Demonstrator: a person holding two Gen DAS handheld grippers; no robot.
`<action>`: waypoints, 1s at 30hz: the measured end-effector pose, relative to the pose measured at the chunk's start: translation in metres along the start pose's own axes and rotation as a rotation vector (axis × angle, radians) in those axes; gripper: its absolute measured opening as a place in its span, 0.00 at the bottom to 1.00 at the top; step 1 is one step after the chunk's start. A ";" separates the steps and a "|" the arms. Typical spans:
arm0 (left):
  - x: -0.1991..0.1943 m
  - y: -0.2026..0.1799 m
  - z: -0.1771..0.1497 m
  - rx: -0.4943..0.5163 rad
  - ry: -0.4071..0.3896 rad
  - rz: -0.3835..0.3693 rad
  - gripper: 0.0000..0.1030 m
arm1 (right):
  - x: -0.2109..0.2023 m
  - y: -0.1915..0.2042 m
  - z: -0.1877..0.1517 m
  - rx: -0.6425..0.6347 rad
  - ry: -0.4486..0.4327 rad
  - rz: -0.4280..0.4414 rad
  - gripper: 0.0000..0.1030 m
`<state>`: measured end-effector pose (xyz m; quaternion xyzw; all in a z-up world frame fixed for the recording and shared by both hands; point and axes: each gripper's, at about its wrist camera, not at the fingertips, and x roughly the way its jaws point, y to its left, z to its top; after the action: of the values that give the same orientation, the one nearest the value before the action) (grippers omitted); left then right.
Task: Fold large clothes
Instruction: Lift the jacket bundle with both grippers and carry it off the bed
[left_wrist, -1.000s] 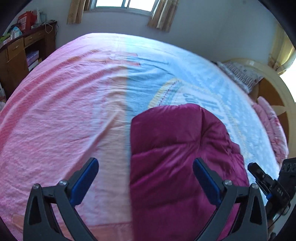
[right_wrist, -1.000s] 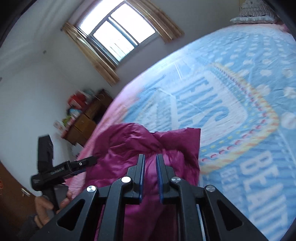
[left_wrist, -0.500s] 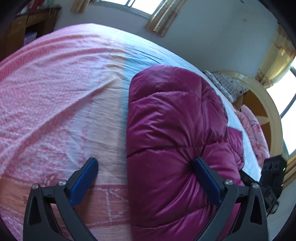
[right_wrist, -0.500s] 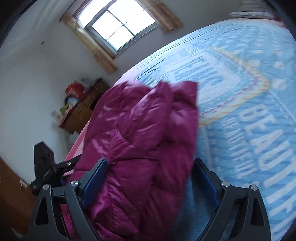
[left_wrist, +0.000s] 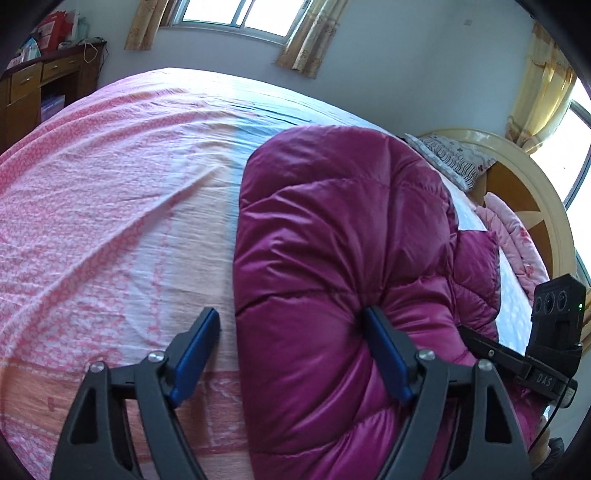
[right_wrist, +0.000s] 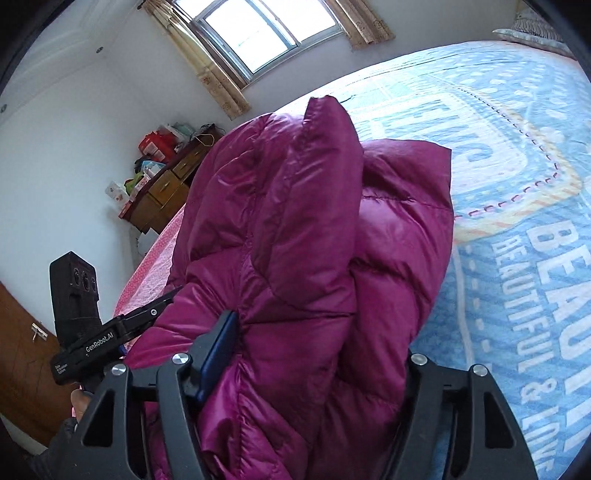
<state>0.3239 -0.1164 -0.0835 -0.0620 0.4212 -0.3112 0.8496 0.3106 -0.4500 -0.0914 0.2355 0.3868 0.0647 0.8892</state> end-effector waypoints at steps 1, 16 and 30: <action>0.000 0.001 0.000 -0.002 0.000 0.000 0.79 | 0.000 0.000 0.000 0.002 -0.001 0.001 0.66; -0.001 -0.019 -0.007 0.089 -0.009 0.074 0.56 | -0.010 -0.011 -0.008 0.014 -0.010 -0.012 0.58; -0.098 0.004 -0.105 -0.010 -0.012 0.037 0.52 | -0.090 0.035 -0.131 0.091 -0.078 0.044 0.47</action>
<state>0.2023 -0.0397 -0.0853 -0.0605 0.4186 -0.2929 0.8575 0.1563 -0.3974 -0.0926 0.2865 0.3490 0.0573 0.8904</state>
